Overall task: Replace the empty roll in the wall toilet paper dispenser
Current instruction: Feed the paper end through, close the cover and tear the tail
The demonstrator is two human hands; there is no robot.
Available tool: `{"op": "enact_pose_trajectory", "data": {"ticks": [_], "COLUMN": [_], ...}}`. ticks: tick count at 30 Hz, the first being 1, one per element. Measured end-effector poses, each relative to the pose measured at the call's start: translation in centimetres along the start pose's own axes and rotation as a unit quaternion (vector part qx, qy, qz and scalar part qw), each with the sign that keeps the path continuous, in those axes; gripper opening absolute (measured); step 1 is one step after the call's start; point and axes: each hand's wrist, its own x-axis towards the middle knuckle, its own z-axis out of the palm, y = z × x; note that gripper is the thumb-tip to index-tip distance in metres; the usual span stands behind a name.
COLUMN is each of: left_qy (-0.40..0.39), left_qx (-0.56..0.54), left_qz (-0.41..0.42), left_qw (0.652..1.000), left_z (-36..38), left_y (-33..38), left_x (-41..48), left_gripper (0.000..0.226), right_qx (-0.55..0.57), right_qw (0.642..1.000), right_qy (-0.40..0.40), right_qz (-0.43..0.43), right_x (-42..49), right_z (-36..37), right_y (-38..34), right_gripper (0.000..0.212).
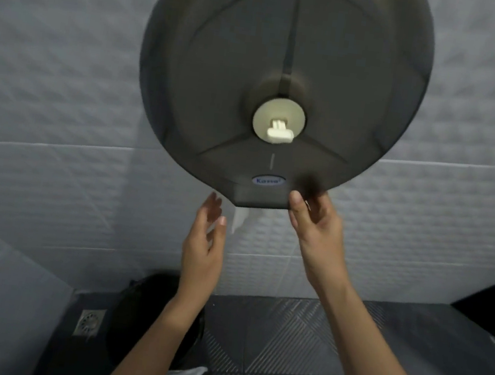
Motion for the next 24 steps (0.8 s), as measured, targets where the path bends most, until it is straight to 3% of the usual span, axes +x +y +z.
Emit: {"op": "enact_pose_trajectory", "data": {"ticks": [4,9,12,18,24], "left_qy": [-0.046,-0.042,-0.043,-0.056,-0.109], "left_qx": [0.053,0.114,0.204,0.228,0.251], "left_qz": [-0.073,-0.120,-0.145,-0.120,-0.155], "left_qw": [0.995,0.985,0.967,0.965,0.949], "left_z": [3.1,4.7,5.2,5.2,4.8], "left_y": [-2.7,-3.5,-4.0,-5.5,-7.7], "left_x": [1.5,4.0,4.8,2.6,-1.0], "left_gripper": [0.049,0.046,0.046,0.046,0.050], "right_qx": [-0.022,-0.037,-0.042,-0.048,-0.052], "right_qw": [1.000,0.999,0.999,0.998,0.998], "right_qy": [-0.004,-0.006,-0.002,-0.003,-0.016], "right_qz": [-0.022,-0.034,-0.030,-0.031,-0.023], "right_x": [0.1,0.0,0.0,-0.1,-0.7], "right_z": [-0.3,-0.7,-0.9,-1.1,-1.2], "right_y": [0.3,0.2,0.2,0.0,-0.2], "right_gripper": [0.045,0.044,0.044,0.041,0.037]}}
